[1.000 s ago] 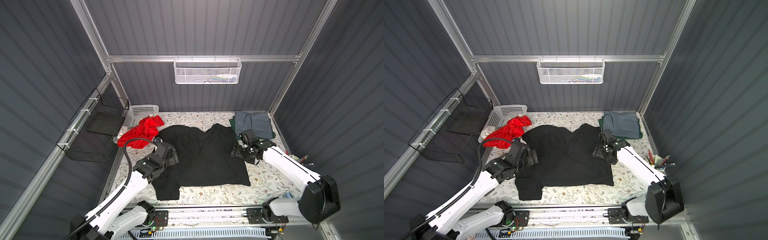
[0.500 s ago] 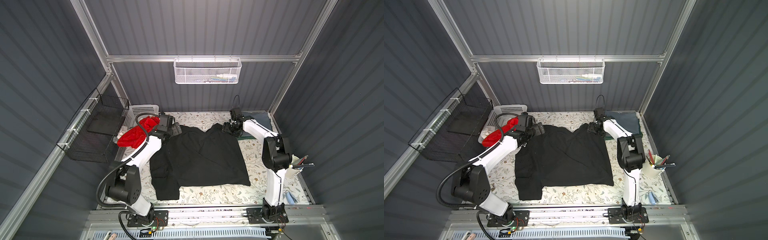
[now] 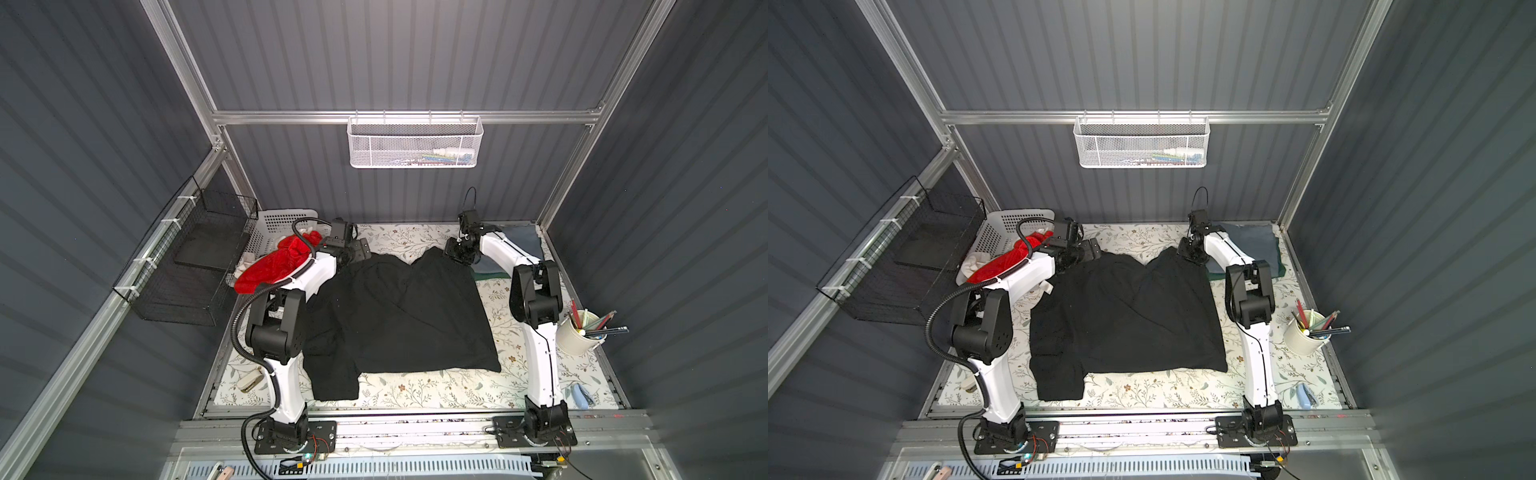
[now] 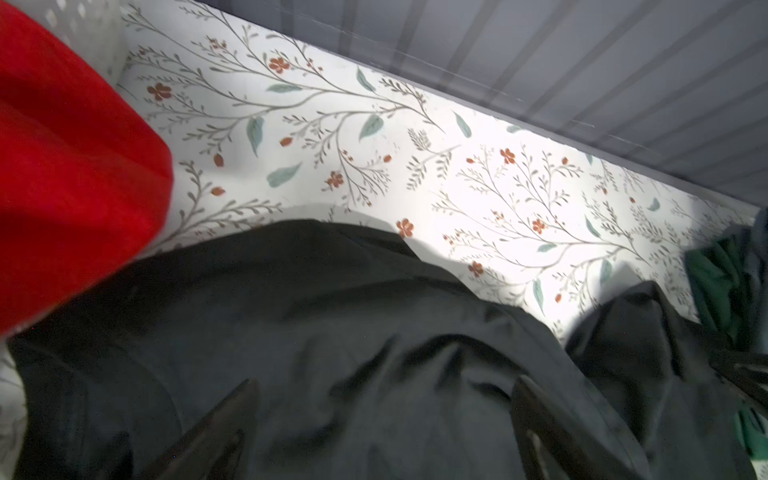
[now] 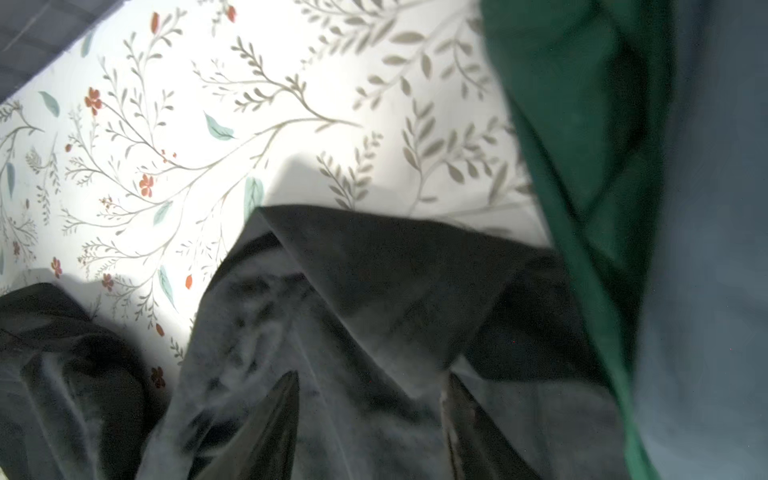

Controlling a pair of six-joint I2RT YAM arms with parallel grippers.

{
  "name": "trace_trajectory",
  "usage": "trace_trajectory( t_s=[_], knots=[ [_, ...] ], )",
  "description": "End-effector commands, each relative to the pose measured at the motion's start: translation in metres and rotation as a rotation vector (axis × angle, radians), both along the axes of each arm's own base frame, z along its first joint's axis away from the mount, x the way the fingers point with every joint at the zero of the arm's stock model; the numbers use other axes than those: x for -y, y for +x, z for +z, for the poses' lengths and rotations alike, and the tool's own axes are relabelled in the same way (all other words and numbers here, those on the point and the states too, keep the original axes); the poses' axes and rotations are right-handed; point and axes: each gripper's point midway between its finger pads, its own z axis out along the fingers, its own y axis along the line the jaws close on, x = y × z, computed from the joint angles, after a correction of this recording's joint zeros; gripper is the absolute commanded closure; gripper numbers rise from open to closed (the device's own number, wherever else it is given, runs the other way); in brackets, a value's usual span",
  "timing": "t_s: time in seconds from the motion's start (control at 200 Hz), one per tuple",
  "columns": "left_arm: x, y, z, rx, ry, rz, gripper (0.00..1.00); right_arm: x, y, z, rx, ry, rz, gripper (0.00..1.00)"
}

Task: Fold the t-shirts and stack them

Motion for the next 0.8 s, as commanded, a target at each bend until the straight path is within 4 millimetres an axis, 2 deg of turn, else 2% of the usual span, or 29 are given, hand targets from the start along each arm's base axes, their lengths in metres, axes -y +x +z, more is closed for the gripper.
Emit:
trace_trajectory(
  t_s=[0.0, 0.115, 0.28, 0.415, 0.63, 0.795],
  knots=[
    [-0.011, 0.017, 0.009, 0.025, -0.001, -0.008, 0.06, 0.002, 0.001, -0.006, -0.037, 0.013, 0.002, 0.49],
    [-0.016, 0.03, 0.004, 0.019, -0.005, -0.008, 0.06, 0.007, 0.0, -0.014, -0.066, -0.002, -0.011, 0.5],
    [-0.012, 0.044, -0.007, 0.001, 0.003, -0.035, 0.05, 0.02, -0.014, -0.017, -0.114, -0.063, -0.04, 0.49],
    [-0.011, 0.053, -0.022, -0.027, 0.014, -0.041, 0.05, 0.015, -0.018, -0.018, -0.095, -0.016, -0.047, 0.47],
    [-0.005, 0.064, -0.039, -0.048, 0.009, -0.063, 0.05, 0.008, -0.005, -0.014, -0.073, 0.017, -0.044, 0.46],
    [-0.005, 0.07, -0.045, -0.051, 0.019, -0.067, 0.05, 0.01, 0.006, -0.02, -0.069, -0.011, -0.047, 0.53]
  ],
)
